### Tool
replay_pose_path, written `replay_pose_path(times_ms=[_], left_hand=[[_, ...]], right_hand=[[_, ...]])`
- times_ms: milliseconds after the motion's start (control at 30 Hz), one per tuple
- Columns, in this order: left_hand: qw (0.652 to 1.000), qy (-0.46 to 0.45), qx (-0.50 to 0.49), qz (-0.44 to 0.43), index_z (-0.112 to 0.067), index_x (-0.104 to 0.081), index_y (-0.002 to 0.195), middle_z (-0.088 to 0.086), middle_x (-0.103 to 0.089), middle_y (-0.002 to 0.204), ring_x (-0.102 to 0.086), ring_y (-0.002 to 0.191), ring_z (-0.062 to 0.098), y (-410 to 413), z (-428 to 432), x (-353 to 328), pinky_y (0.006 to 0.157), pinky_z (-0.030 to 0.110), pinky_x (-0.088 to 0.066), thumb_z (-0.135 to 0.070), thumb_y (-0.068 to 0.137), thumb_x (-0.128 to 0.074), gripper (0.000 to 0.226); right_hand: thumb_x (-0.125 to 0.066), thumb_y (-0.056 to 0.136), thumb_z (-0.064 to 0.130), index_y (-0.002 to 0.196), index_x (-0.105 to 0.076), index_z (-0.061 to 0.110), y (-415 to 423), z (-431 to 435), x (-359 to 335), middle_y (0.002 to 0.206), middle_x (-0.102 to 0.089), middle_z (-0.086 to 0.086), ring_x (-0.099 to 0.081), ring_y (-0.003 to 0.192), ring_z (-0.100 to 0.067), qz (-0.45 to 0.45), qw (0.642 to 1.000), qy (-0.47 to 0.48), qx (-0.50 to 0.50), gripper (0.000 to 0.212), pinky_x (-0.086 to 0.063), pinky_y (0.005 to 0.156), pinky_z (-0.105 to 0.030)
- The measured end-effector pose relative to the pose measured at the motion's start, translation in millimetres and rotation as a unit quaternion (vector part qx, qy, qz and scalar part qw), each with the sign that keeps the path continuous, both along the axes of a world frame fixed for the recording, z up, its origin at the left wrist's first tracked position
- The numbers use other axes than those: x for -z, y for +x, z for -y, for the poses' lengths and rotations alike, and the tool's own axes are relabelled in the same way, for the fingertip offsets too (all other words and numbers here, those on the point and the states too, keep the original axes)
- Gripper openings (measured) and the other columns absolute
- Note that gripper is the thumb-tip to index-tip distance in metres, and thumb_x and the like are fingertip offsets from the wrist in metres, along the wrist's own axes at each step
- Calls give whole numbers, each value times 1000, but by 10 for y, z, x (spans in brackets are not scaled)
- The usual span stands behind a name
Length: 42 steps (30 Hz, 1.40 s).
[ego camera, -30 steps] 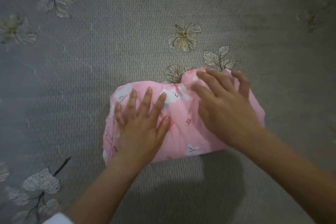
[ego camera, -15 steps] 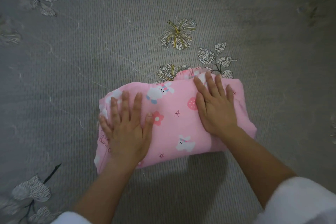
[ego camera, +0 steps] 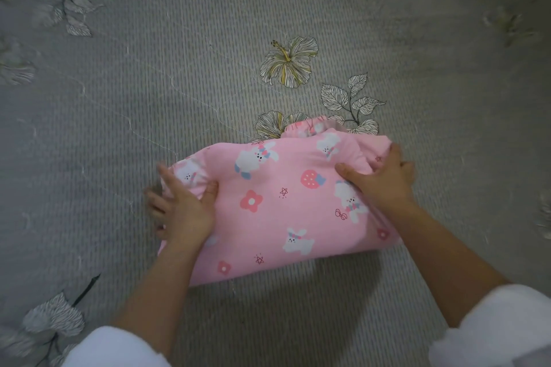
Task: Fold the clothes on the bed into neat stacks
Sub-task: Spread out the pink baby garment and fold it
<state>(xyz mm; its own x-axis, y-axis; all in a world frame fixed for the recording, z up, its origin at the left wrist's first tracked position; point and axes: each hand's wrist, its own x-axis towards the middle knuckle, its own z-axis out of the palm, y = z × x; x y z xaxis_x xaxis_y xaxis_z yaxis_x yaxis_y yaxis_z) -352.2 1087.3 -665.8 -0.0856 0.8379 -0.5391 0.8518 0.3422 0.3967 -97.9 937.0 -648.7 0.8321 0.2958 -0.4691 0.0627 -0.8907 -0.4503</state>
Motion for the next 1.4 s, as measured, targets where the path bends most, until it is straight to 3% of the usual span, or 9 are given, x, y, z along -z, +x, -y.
replay_pose_path(times_ms=[133, 233, 333, 467, 600, 767, 900, 1000, 1400], left_hand=[[997, 20, -69, 34, -24, 2, 151, 29, -19, 147, -24, 135, 41, -114, 28, -75, 107, 56, -26, -49, 74, -75, 112], [981, -19, -152, 117, -3, -34, 138, 24, -49, 133, -59, 102, 33, -333, 79, -124, 78, 44, -53, -36, 77, -74, 80], [962, -103, -186, 169, -1, -55, 122, 20, -63, 112, -64, 92, 32, -609, 109, -249, 73, 39, -54, -30, 78, -71, 55], [964, -100, -136, 205, -6, -65, 102, 6, -66, 80, -63, 66, 19, -792, 144, -619, 51, 25, -46, -24, 83, -68, 26], [956, -77, -86, 269, -10, -64, 98, 6, -67, 83, -63, 68, 19, -681, 151, -1187, 54, 26, -47, -21, 84, -68, 18], [947, -43, -21, 319, -14, -67, 86, -1, -65, 73, -57, 61, 13, -419, 356, -1884, 53, 28, -46, -15, 80, -71, 7], [938, -76, 36, 337, -13, -66, 93, 3, -67, 81, -61, 69, 18, -186, 699, -2242, 62, 30, -50, -9, 82, -68, 12], [930, -75, 67, 353, -13, -64, 97, 0, -65, 80, -58, 65, 12, 55, 1042, -2455, 53, 25, -46, -5, 82, -68, 18], [889, -64, 209, 401, -10, -65, 99, 6, -68, 84, -63, 69, 19, 1350, 2908, -2993, 57, 26, -48, -4, 77, -70, 24]], right_hand=[[-88, 53, 52, 124, -53, 3, -5, 17, -130, 118, -64, -13, -62, 107, -26, -105, 993, 7, 62, 93, -50, 94, -41], [-91, 55, 35, 105, -62, 1, -75, 123, -312, 101, -68, -15, -68, 89, -28, -188, 978, 2, 95, 67, -56, 80, -41], [-88, 59, 26, 92, -63, 3, -209, 283, -526, 86, -69, -13, -68, 72, -25, -219, 970, 6, 104, 48, -52, 57, -28], [-86, 62, 20, 80, -69, 10, -421, 535, -866, 59, -69, 2, -64, 46, -10, -194, 971, 70, 120, 27, -41, 37, -16], [-86, 62, 20, 79, -69, 14, -526, 823, -1355, 69, -72, 3, -67, 56, -11, -164, 968, 127, 140, 25, -47, 45, -20], [-85, 61, 20, 80, -68, 16, -496, 1320, -1991, 66, -71, 7, -66, 54, -7, -117, 967, 160, 158, 26, -43, 40, -17], [-85, 61, 20, 81, -67, 17, -363, 1812, -2422, 74, -71, 4, -65, 62, -10, -86, 968, 171, 165, 27, -44, 44, -18], [-85, 61, 19, 83, -68, 17, -251, 2247, -2674, 77, -70, 3, -66, 68, -15, -65, 963, 189, 179, 28, -51, 55, -26], [-83, 67, 17, 87, -66, 16, 262, 4759, -3148, 84, -72, -4, -65, 68, -16, -18, 935, 247, 254, 26, -43, 44, -20]])
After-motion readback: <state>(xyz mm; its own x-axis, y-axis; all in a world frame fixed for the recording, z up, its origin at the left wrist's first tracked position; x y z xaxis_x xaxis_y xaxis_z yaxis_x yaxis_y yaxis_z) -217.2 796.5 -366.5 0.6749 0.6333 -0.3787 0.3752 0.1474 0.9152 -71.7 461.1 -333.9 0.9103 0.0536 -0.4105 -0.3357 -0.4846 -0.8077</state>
